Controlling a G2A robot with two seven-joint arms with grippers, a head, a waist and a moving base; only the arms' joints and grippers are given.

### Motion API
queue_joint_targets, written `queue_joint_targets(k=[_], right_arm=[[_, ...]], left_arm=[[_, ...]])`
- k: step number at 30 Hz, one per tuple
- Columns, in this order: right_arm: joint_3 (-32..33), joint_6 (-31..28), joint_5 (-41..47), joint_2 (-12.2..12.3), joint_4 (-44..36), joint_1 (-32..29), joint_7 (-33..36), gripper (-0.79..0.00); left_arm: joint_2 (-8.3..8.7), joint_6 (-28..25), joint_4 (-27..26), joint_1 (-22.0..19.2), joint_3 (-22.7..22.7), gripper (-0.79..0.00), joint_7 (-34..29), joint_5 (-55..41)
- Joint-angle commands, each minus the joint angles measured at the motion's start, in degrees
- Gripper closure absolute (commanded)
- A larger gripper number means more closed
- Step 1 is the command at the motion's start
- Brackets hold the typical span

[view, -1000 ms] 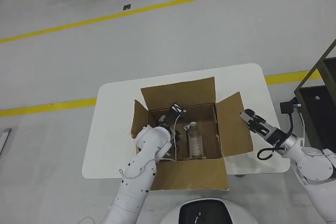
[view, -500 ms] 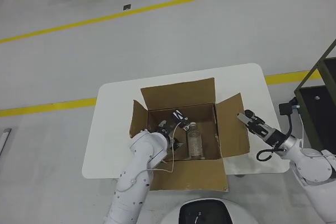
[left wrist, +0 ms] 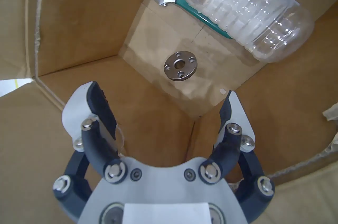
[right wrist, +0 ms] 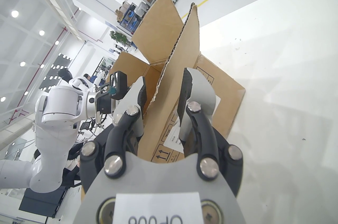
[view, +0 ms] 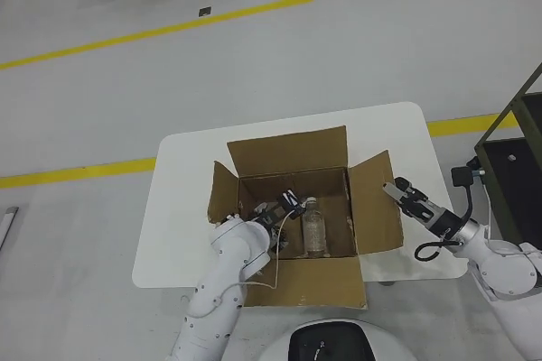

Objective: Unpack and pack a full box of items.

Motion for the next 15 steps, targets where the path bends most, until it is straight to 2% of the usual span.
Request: queue_joint_targets(k=[1, 7, 13, 15], right_arm=[[-0.03, -0.08, 0.13, 0.00, 0.04, 0.01, 0.10, -0.283], [-0.14, -0.41, 0.22, -0.01, 0.18, 0.12, 0.20, -0.274], [-0.03, -0.52, 0.41, 0.01, 0.35, 0.36, 0.22, -0.252], [0.09, -0.56, 0.52, 0.03, 0.42, 0.46, 0.28, -0.246]], left_arm=[[0.06, -0.41, 1.48, -0.52, 1.57, -0.785, 0.42, 2.14], [-0.18, -0.80, 5.48, -1.93, 3.90, -0.767, 0.83, 2.43], [-0.23, -0.65, 9.35, -3.10, 5.54, -0.690, 2.23, 5.09], [-0.24, -0.84, 10.39, -3.39, 6.28, -0.634, 2.65, 6.44]])
